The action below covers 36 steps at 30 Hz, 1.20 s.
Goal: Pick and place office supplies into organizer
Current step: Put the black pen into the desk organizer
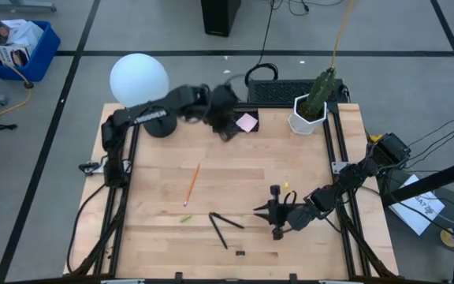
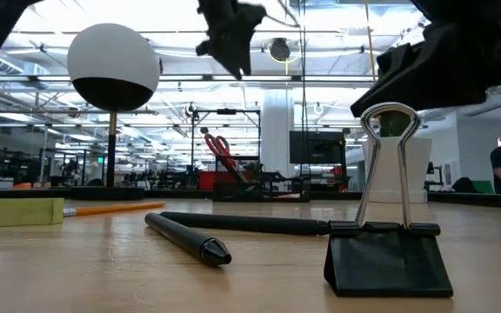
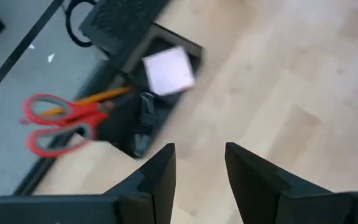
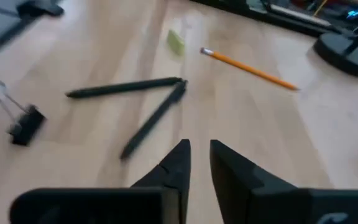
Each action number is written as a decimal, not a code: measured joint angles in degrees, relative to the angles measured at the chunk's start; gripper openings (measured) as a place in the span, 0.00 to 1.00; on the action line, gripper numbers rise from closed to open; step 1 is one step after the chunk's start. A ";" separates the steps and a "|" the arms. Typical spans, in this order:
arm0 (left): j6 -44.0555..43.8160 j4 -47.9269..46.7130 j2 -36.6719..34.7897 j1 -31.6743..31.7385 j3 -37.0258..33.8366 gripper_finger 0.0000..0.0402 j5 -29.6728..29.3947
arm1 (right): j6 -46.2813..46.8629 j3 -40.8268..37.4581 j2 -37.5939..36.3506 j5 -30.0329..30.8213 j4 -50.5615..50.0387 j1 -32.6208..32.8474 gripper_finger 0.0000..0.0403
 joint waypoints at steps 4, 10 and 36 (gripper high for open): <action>-3.63 3.13 -2.60 -6.36 -4.28 0.37 -4.72 | 2.72 0.00 0.00 -0.91 0.72 0.18 0.24; -6.41 18.33 -11.98 -16.84 -20.15 0.37 -11.18 | 4.98 -0.04 0.00 -0.93 -0.09 0.77 0.39; -13.45 89.11 -30.50 -37.47 -76.80 0.37 -24.52 | 7.01 3.47 23.74 -6.75 27.86 -0.46 0.49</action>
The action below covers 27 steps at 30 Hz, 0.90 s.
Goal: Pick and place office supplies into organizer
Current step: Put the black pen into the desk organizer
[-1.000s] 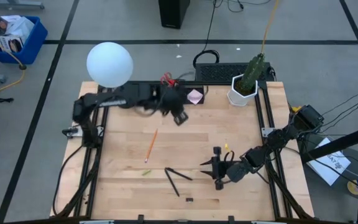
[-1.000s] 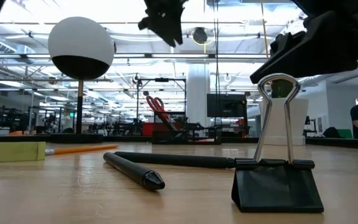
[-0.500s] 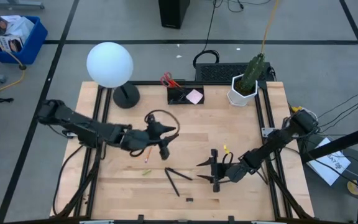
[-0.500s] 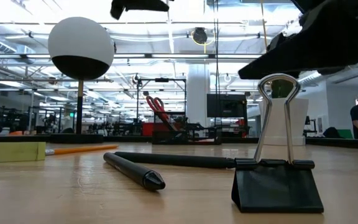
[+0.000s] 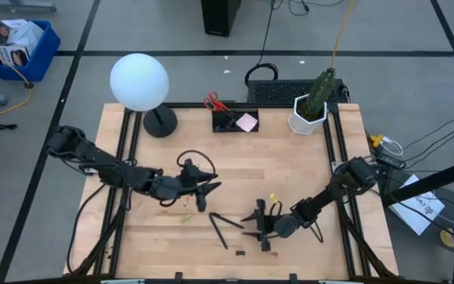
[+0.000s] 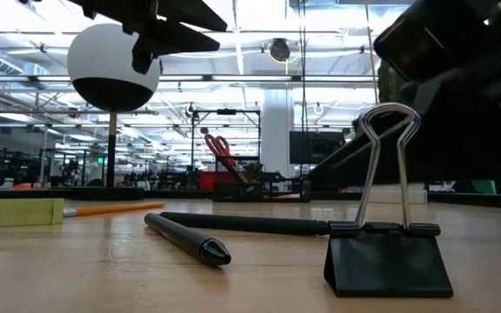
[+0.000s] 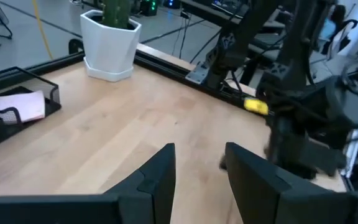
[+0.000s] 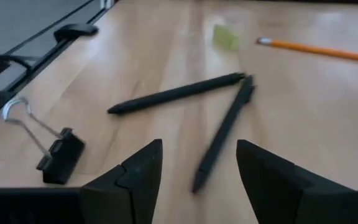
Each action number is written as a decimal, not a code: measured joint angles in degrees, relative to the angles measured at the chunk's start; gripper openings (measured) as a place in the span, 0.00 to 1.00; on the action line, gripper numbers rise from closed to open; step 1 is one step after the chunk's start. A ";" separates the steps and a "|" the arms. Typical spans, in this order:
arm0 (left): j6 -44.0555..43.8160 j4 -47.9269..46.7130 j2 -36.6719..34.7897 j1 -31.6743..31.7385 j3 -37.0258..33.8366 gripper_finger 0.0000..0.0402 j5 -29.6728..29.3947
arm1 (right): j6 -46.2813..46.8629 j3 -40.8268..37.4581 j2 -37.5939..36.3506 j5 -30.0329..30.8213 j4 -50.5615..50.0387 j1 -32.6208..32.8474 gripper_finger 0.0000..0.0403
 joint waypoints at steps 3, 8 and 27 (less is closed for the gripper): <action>0.00 0.31 0.00 0.06 -0.02 0.37 -0.03 | 0.09 2.43 2.76 -1.01 -0.45 0.00 0.49; 0.28 2.05 0.00 -0.16 -0.02 0.37 0.00 | 0.47 4.83 5.45 -1.40 -0.48 -0.73 0.48; 6.49 4.71 -0.02 -0.66 -0.04 0.37 0.07 | 5.34 2.05 8.96 -1.50 -1.13 -7.00 0.39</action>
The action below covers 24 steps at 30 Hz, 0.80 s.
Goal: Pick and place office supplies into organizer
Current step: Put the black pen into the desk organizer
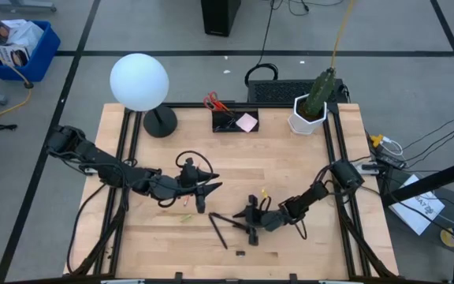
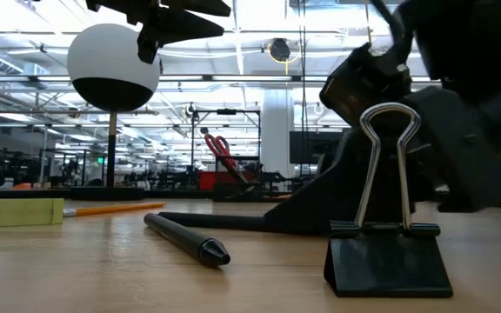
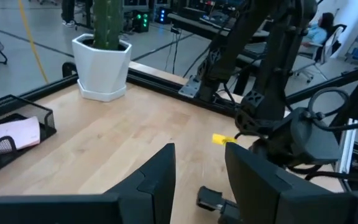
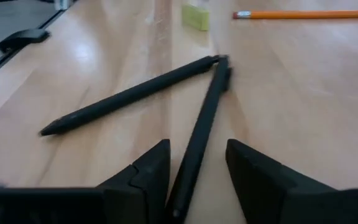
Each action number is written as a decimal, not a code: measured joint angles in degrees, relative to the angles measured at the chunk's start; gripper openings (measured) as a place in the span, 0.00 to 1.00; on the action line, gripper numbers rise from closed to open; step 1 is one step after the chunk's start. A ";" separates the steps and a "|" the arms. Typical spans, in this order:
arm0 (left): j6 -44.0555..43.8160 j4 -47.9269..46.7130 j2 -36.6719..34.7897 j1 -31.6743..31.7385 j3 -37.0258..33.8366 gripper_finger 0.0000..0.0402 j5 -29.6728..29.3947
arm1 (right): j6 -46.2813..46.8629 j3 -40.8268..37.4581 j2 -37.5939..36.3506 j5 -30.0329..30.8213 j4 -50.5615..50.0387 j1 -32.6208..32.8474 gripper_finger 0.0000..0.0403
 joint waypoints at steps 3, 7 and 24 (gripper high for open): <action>0.68 0.66 0.00 0.00 0.00 0.37 0.02 | 1.06 -2.38 0.06 1.04 0.00 -0.78 0.35; 0.94 0.98 0.02 0.00 0.00 0.37 0.04 | 1.29 -5.22 0.04 1.52 2.65 -1.77 0.32; 1.56 1.39 0.02 0.00 0.00 0.37 0.09 | -2.51 -8.03 0.04 1.13 3.58 -2.10 0.06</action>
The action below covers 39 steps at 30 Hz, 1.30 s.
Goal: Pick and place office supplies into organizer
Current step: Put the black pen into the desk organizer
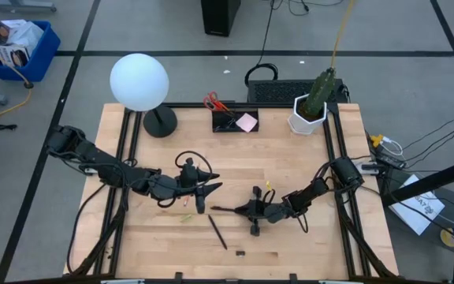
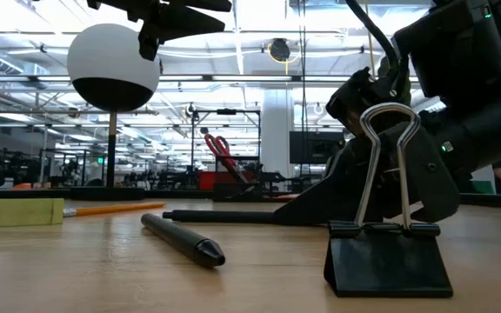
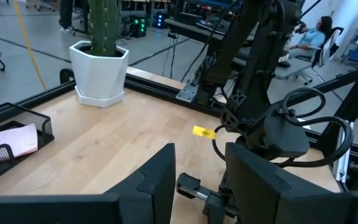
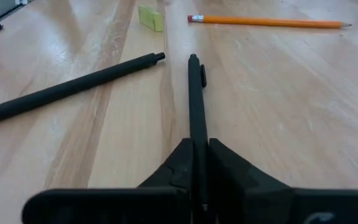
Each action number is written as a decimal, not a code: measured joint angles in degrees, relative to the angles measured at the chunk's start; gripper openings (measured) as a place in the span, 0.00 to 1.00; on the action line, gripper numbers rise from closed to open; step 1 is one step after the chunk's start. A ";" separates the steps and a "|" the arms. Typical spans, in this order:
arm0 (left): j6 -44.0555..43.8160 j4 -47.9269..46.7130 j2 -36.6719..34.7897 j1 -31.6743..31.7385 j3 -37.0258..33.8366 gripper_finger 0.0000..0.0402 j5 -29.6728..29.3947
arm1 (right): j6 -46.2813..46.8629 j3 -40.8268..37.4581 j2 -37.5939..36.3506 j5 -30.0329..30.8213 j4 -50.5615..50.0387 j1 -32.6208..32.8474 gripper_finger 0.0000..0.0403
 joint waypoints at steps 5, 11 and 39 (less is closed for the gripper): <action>0.12 -0.01 0.00 0.00 0.00 0.37 0.37 | 0.28 -0.24 0.15 -0.41 2.74 0.00 0.06; 0.60 0.76 0.02 -0.02 0.02 0.37 2.98 | -3.00 -0.46 -3.52 -1.29 5.40 0.98 0.06; 0.61 4.11 0.04 0.38 0.07 0.37 2.93 | -18.03 -11.93 -37.24 3.41 9.08 -0.67 0.06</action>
